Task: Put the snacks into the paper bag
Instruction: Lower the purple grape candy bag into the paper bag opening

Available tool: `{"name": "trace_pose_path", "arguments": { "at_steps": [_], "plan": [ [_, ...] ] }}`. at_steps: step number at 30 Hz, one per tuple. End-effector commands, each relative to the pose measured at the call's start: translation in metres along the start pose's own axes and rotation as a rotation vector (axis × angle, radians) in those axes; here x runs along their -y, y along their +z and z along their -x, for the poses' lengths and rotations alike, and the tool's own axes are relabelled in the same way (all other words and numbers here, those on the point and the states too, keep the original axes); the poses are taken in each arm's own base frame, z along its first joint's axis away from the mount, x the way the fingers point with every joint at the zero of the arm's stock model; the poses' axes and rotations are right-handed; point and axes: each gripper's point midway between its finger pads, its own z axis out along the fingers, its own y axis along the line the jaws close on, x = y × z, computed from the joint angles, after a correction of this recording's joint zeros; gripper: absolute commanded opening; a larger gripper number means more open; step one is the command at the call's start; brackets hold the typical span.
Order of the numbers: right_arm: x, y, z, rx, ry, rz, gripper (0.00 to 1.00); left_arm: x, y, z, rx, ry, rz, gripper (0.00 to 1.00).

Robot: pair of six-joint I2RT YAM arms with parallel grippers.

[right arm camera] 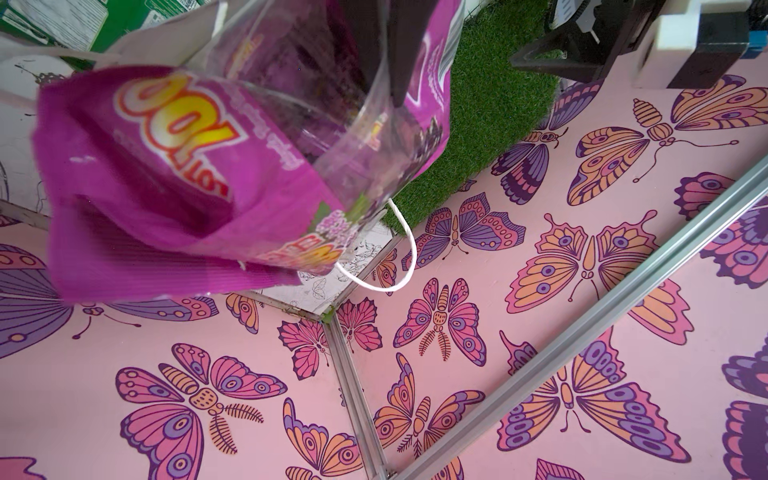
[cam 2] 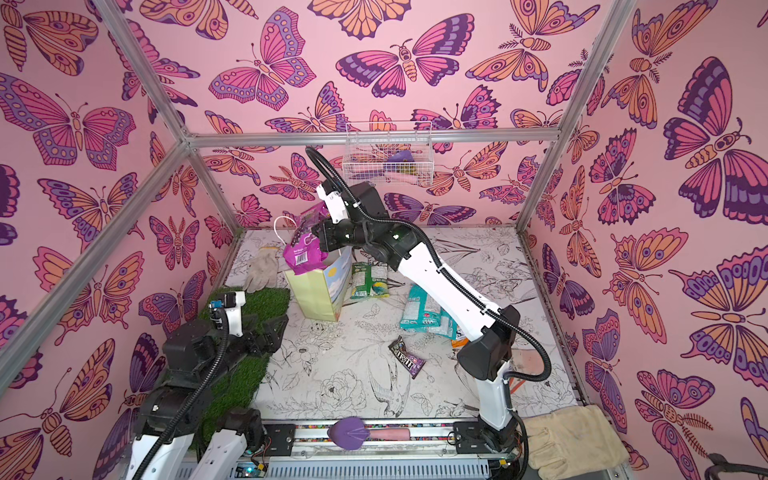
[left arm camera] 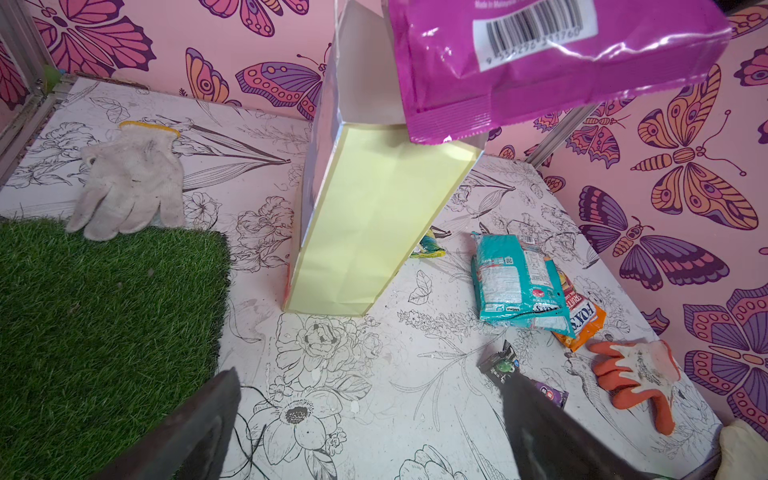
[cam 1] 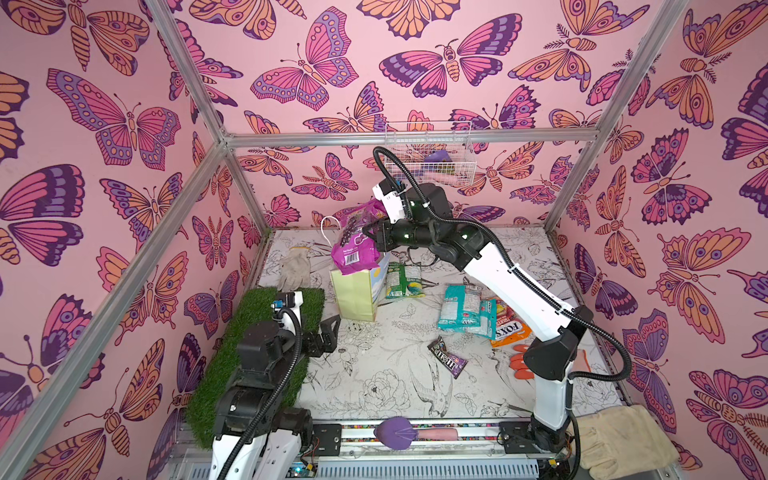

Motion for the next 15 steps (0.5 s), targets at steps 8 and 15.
{"name": "trace_pose_path", "arguments": {
  "at_steps": [8,15],
  "plan": [
    [-0.016,-0.030,0.057,0.185,-0.096,-0.033,0.00,-0.002,0.002,-0.007,-0.021,0.008,0.006,1.00],
    [-0.007,-0.029,0.064,0.212,-0.120,-0.086,0.00,-0.002,0.002,-0.008,-0.023,0.007,0.007,1.00]
  ]
}}
